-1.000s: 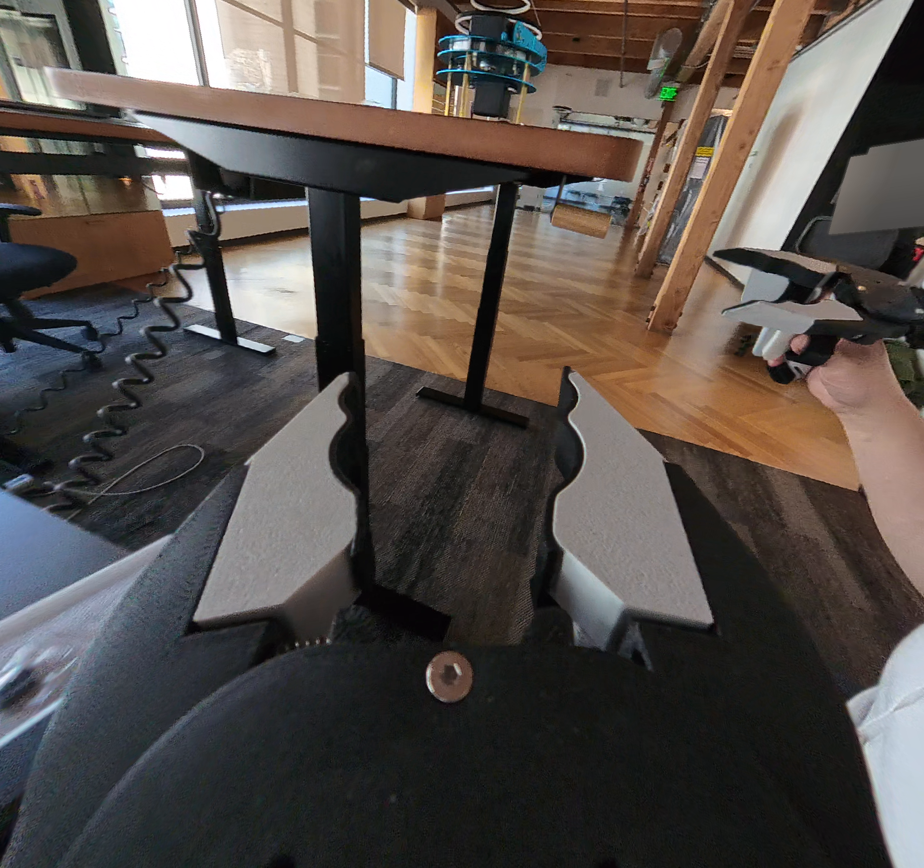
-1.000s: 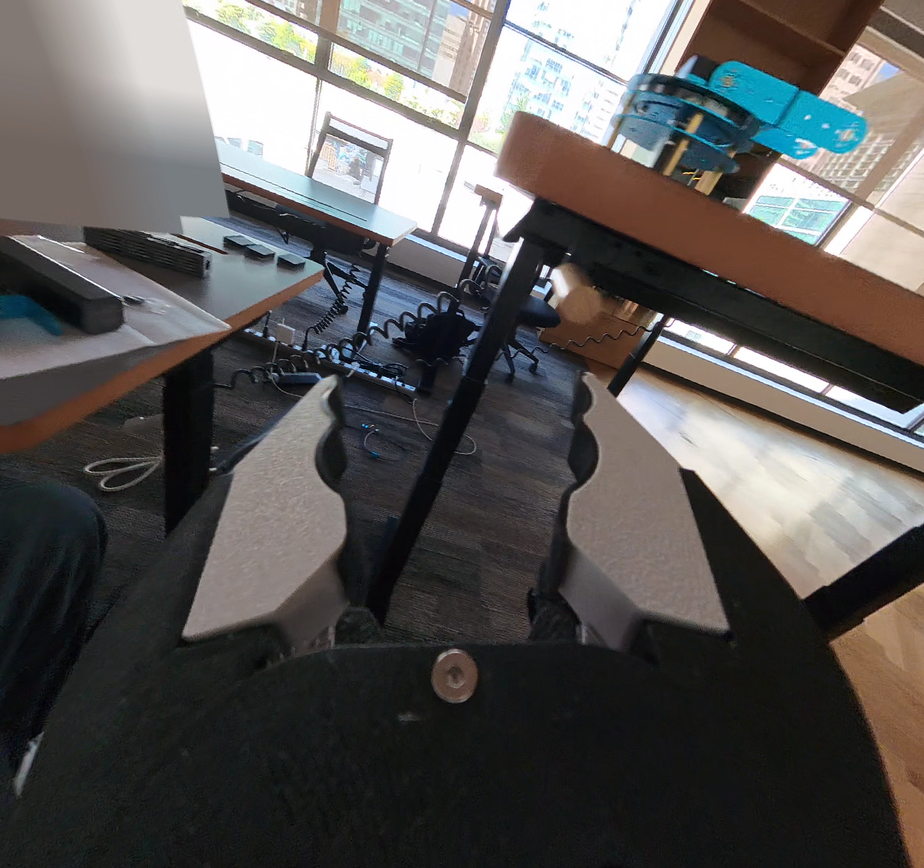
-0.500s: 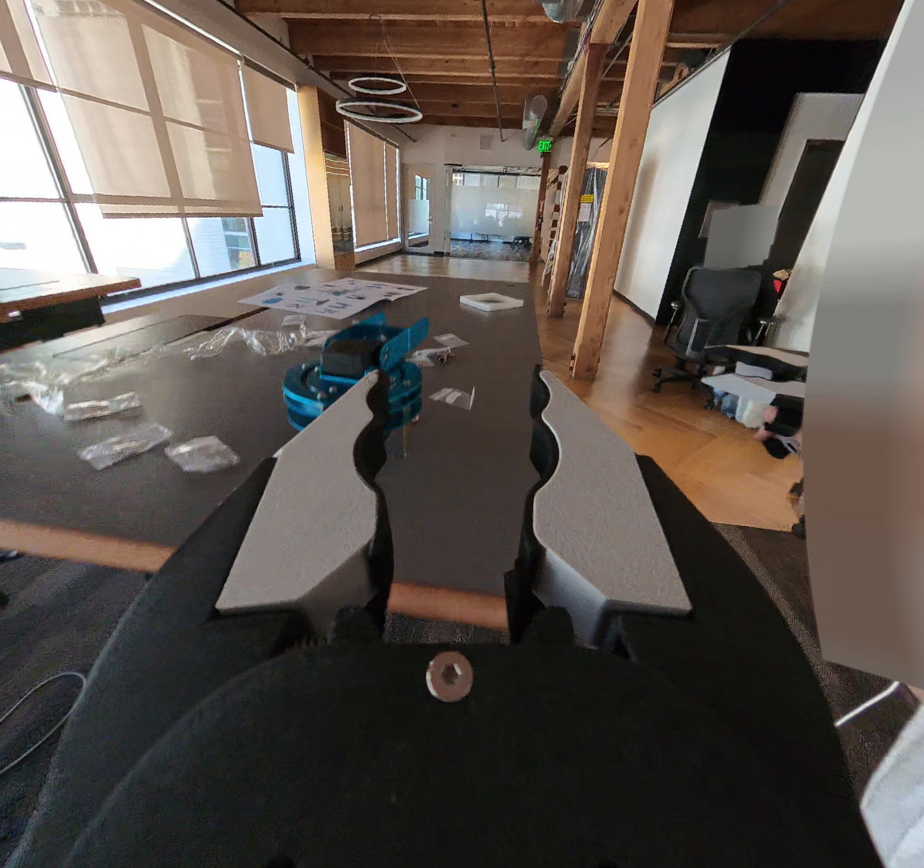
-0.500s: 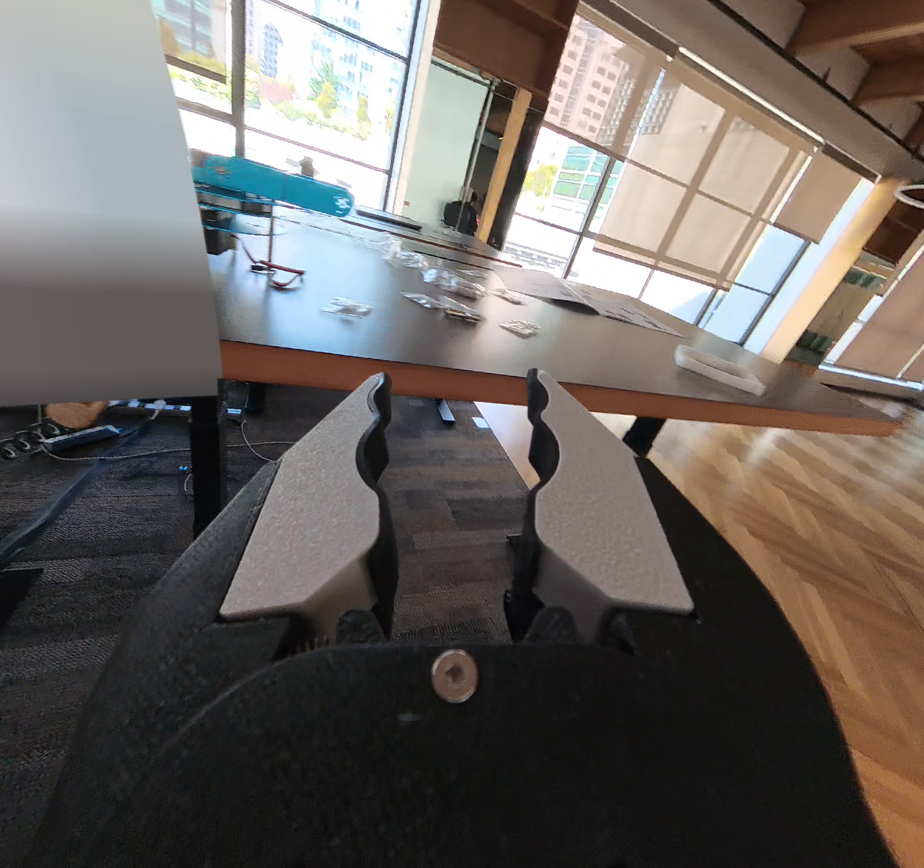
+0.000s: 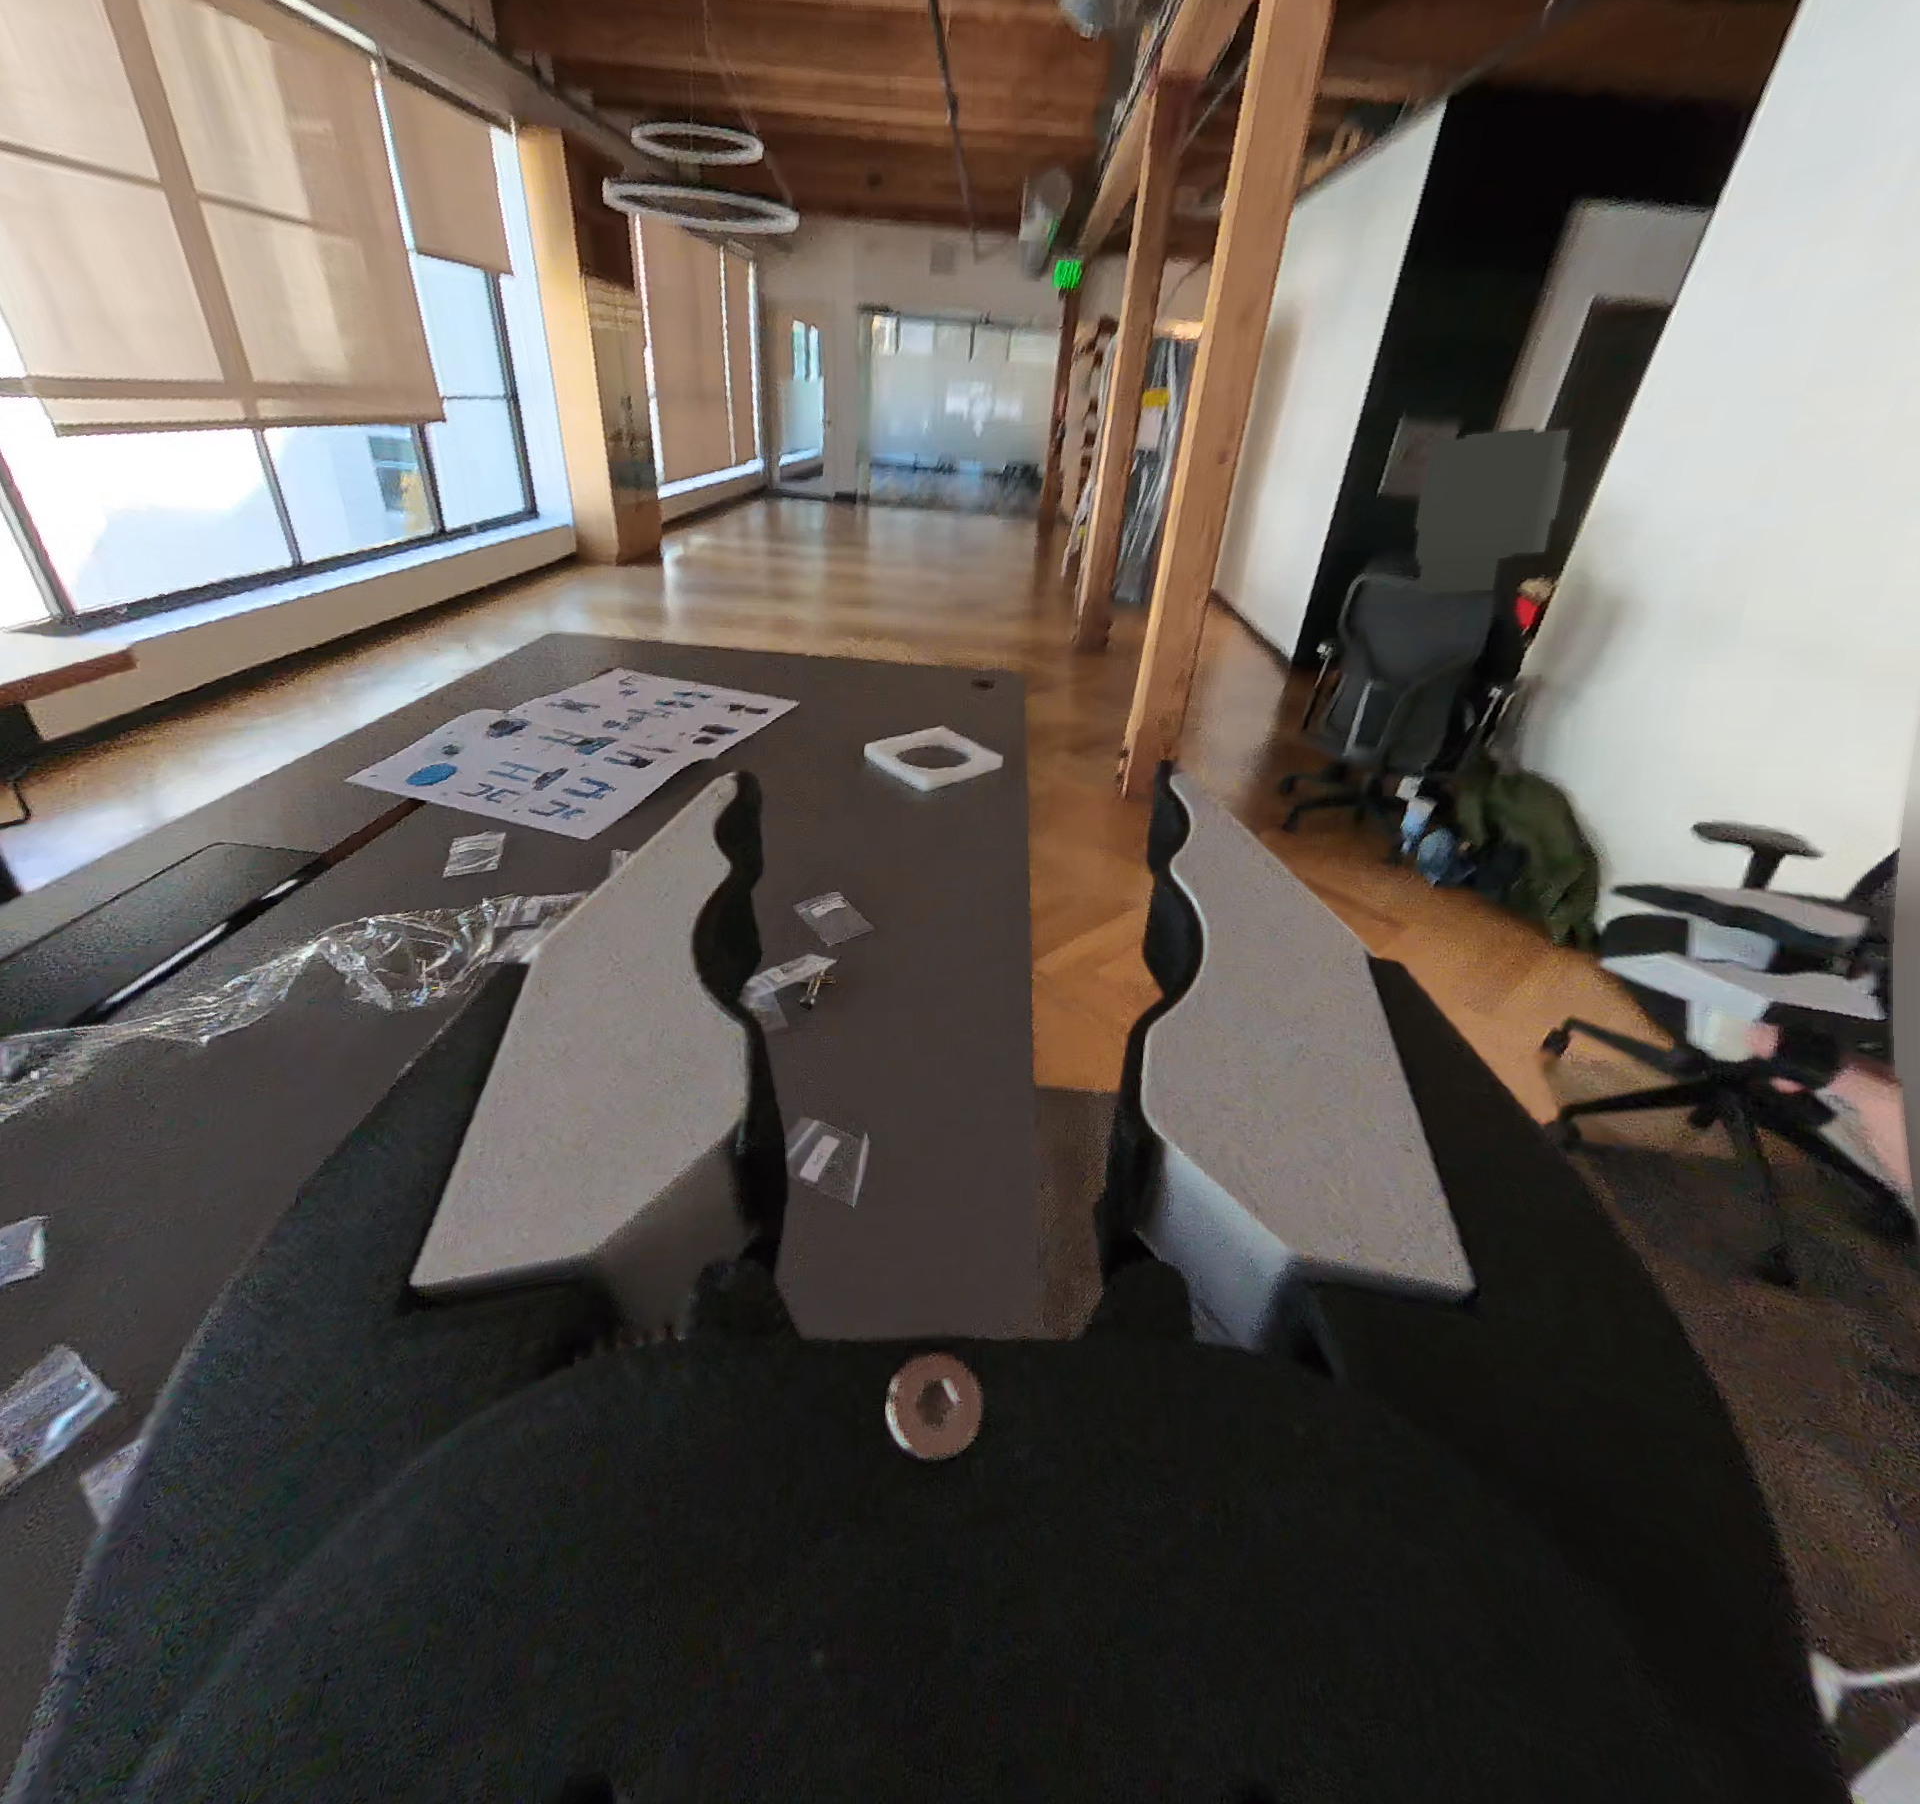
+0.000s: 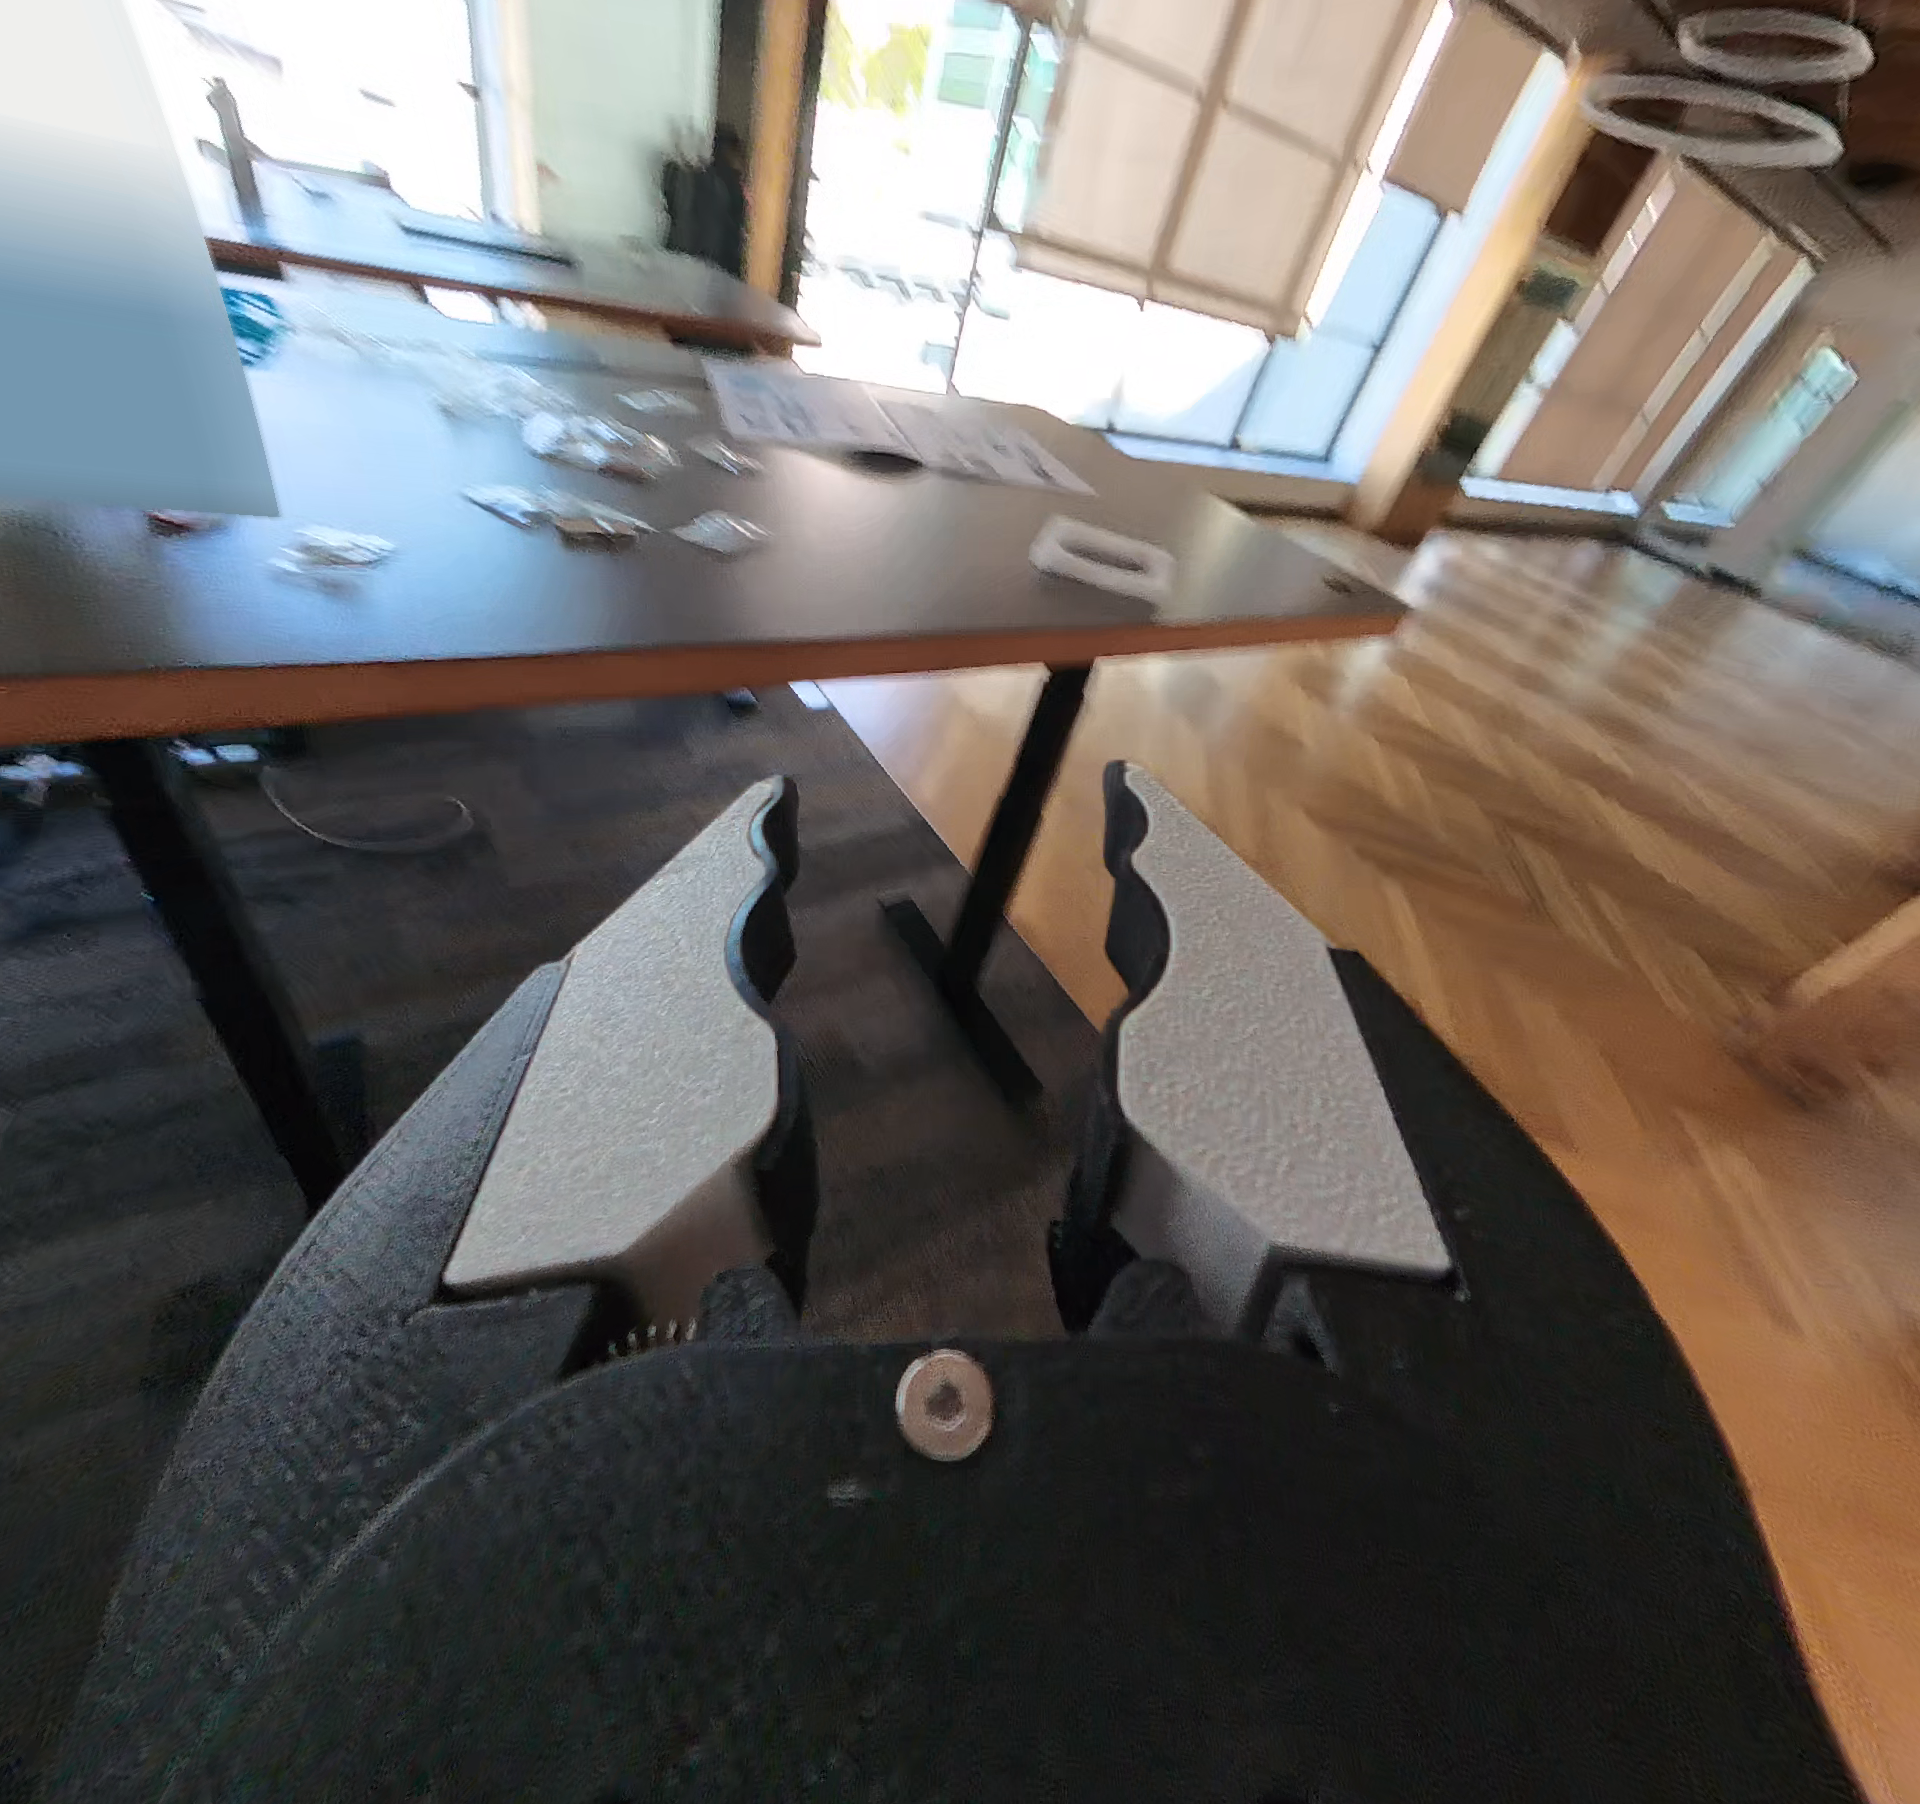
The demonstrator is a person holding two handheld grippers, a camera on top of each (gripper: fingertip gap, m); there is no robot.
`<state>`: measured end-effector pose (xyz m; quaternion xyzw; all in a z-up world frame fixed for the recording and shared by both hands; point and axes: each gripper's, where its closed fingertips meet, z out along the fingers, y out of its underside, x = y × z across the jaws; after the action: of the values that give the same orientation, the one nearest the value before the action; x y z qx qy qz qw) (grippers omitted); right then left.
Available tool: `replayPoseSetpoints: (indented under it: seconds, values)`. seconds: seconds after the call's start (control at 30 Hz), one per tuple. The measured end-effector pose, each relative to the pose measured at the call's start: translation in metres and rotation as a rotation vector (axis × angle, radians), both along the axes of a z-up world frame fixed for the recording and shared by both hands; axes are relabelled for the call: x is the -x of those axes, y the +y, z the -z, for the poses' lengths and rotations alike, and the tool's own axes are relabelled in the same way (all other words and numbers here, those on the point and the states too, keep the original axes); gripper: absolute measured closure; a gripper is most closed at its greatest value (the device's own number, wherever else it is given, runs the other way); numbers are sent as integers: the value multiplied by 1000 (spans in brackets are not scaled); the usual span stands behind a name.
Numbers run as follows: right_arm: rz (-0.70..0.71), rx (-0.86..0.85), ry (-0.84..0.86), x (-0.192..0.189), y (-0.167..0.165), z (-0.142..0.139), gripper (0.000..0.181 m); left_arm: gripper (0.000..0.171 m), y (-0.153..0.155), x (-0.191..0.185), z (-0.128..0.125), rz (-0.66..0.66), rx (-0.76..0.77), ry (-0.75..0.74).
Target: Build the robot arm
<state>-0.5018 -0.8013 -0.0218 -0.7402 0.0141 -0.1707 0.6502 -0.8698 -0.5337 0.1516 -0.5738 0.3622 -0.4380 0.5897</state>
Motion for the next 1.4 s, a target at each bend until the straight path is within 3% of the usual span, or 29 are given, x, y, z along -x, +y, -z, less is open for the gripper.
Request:
replayPoseSetpoints:
  seconds: [0.1, 0.27, 0.4, 0.53, 0.7, 0.87, 0.93, 1.03, 1.2, 1.4]
  values:
    - [18, 72, 62, -23, -31, -13, 118, 96, -3, -40, -27, 16, 57, 28]
    - [-5, 122, 148, -37, -50, -19, 118, 83, -10, -86, -31, 88, 160, -64]
    - [-49, 195, 157, -43, -42, -29, 120, 83, -3, -116, -20, 122, 229, -31]
    - [-10, 114, 136, -67, -19, -60, 125, 84, 10, -135, -15, 83, 225, -47]
    - [-96, 6, 70, -97, 35, -94, 100, 74, 35, -152, 5, -7, 186, 2]
    - [-270, -56, 58, -133, 115, -116, 84, 44, 63, -168, 24, -28, 219, -11]
    - [-263, -83, 51, -165, 145, -121, 84, 40, 75, -180, 32, -34, 226, -12]
    - [-251, -72, 63, -219, 184, -120, 83, 44, 114, -196, 42, -146, 228, -4]
    - [-139, -69, 119, -323, 228, -107, 82, 38, 174, -242, 48, -208, 281, 23]
    - [-185, -41, 227, -427, 291, -81, 80, 37, 204, -306, 43, -240, 282, -4]
